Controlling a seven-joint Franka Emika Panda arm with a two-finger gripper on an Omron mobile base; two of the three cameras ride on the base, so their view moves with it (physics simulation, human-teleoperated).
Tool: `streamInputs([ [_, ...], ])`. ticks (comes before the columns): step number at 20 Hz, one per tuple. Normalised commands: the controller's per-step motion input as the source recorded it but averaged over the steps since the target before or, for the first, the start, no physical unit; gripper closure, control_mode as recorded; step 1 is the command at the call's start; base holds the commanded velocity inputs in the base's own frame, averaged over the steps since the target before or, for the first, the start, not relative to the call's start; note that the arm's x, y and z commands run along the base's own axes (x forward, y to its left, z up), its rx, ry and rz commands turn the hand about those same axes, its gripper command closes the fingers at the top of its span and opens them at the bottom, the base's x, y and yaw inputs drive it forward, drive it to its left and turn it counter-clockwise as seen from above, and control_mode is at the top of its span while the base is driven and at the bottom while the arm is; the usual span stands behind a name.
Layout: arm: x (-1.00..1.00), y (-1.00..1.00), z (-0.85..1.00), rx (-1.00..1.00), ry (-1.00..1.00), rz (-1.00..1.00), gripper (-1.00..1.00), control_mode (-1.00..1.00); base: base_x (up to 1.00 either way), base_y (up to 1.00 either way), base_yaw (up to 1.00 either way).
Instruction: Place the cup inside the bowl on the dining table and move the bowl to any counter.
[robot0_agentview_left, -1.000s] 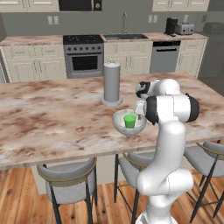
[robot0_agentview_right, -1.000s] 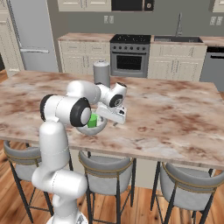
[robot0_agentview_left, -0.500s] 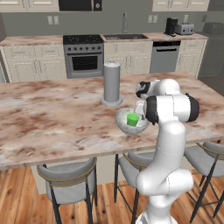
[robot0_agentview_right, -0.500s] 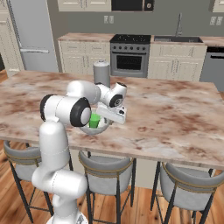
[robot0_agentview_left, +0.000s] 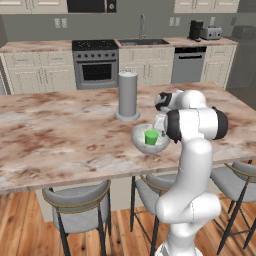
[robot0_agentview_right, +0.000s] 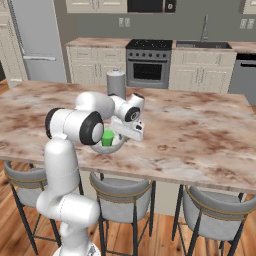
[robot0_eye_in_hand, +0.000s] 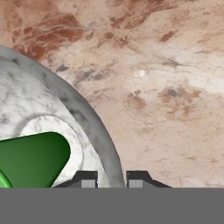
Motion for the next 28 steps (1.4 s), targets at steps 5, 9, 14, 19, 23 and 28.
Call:
streamInputs([
  [5, -0.01, 0.00, 0.10, 0.00, 0.00, 0.00, 1.00, -1.00, 0.00, 0.00, 0.00],
  [9, -0.02, 0.00, 0.07, 0.00, 0.00, 0.00, 1.00, -1.00, 0.00, 0.00, 0.00],
  [14, -0.05, -0.02, 0.02, 0.00, 0.00, 0.00, 1.00, -1.00, 0.00, 0.00, 0.00],
  [19, 0.00, -0.11, 0.00, 0.00, 0.00, 0.00, 1.00, -1.00, 0.00, 0.00, 0.00],
  [23, 0.00, -0.13, 0.00, 0.00, 0.00, 0.00, 1.00, -1.00, 0.00, 0.00, 0.00],
  [28, 0.00, -0.14, 0.01, 0.00, 0.00, 0.00, 1.00, -1.00, 0.00, 0.00, 0.00],
])
